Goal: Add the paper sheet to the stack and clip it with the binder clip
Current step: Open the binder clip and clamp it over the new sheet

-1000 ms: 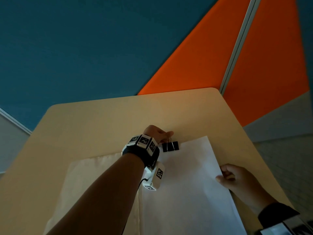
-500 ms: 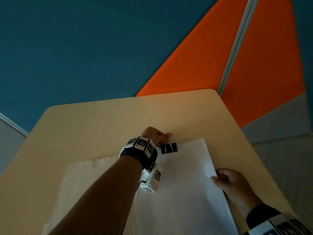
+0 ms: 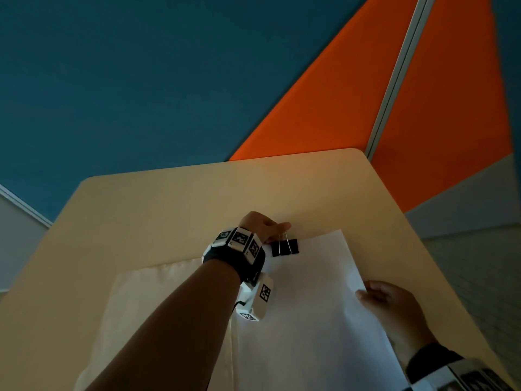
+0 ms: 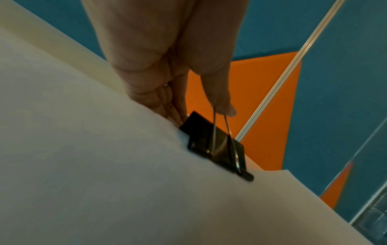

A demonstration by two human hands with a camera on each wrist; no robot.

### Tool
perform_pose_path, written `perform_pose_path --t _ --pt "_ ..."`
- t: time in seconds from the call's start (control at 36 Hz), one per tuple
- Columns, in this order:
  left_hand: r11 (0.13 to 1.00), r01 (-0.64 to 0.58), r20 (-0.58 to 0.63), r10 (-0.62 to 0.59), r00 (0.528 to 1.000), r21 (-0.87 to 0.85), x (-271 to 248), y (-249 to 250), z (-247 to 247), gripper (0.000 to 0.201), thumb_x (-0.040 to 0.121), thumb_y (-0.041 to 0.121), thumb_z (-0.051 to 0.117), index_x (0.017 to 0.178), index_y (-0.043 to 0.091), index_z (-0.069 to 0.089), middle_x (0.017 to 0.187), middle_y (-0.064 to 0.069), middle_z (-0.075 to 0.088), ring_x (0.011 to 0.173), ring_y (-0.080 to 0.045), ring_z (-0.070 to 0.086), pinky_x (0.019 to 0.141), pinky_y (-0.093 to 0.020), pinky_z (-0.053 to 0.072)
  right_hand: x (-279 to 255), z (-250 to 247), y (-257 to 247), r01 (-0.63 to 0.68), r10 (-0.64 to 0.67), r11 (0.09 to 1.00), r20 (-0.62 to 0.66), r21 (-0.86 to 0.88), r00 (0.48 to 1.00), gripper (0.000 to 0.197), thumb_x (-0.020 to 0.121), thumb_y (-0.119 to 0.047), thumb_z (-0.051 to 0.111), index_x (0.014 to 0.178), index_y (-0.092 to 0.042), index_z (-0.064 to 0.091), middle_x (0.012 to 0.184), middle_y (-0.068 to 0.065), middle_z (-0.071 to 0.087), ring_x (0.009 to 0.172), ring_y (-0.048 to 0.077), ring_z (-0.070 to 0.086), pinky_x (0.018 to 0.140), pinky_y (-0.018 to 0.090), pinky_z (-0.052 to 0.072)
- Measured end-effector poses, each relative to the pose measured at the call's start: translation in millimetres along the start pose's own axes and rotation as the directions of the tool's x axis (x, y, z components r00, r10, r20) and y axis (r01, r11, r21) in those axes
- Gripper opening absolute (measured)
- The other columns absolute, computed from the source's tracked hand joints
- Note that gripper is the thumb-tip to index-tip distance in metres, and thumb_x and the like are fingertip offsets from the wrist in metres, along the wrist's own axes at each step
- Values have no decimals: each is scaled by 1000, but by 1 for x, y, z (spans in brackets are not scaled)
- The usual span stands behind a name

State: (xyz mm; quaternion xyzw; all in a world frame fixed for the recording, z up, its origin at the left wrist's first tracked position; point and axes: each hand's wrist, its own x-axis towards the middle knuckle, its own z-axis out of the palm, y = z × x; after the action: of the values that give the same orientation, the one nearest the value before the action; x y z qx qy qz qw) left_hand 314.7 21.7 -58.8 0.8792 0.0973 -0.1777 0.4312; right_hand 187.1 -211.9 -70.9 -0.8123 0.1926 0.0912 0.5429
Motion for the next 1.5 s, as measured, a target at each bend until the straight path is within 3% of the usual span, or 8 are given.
perform_pose_path --t 0.31,0.44,0.78,0.89,0.97,1.28,1.42,1.5 --pt "1000 5 3 -5 1000 -22 0 -1 0 43 77 42 67 88 1 75 61 1 61 70 -17 57 70 -28 46 -6 -4 -9 -52 41 991 88 125 995 22 73 -2 70 64 -21 62 73 3 65 73 17 58 84 39 44" --pt "1000 2 5 -2 1000 -28 0 -2 0 43 76 42 67 86 1 75 85 -16 71 78 -20 60 86 -37 53 -4 -2 -6 -51 42 991 72 122 996 22 73 -3 70 65 -22 62 76 5 67 80 24 61 84 39 45" --pt "1000 1 -10 -1 1000 -4 1 -2 1 46 76 44 67 88 1 75 78 -11 67 75 -19 57 81 -37 52 -8 -1 -8 -24 21 991 22 134 1000 27 74 -2 68 59 -24 62 75 4 66 85 31 59 92 46 45" --pt "1000 20 -20 -20 1000 2 0 0 1 46 75 45 67 88 3 76 62 -1 62 68 -16 55 66 -27 44 -8 -3 -13 -23 21 996 26 81 999 11 75 -3 68 65 -4 65 85 29 67 90 41 60 94 53 43" --pt "1000 26 -14 -26 1000 -13 -1 0 2 44 74 45 68 87 3 76 71 -6 67 73 -18 57 73 -30 46 -5 -3 -11 5 -5 999 6 36 1000 14 75 -6 69 80 7 67 72 19 66 88 40 61 93 53 44" --pt "999 33 -28 -33 999 6 0 -1 2 46 75 45 67 87 1 76 90 -17 74 77 -19 59 89 -38 52 -1 1 1 -34 36 998 -31 59 999 27 74 -9 71 58 -29 62 74 3 65 92 32 61 94 50 46" --pt "999 40 -40 -40 998 2 -3 3 2 45 76 44 67 90 2 75 74 -9 67 73 -18 58 74 -28 47 -1 1 1 -35 36 997 -24 71 999 3 75 -11 70 77 -12 71 76 4 66 93 33 61 95 48 46" --pt "999 45 -27 -45 999 1 -6 4 1 45 76 44 67 90 2 75 75 -8 66 74 -18 57 73 -27 45 0 1 2 -27 29 998 -26 61 999 22 74 -12 71 59 -27 65 73 0 66 91 33 62 95 50 46"
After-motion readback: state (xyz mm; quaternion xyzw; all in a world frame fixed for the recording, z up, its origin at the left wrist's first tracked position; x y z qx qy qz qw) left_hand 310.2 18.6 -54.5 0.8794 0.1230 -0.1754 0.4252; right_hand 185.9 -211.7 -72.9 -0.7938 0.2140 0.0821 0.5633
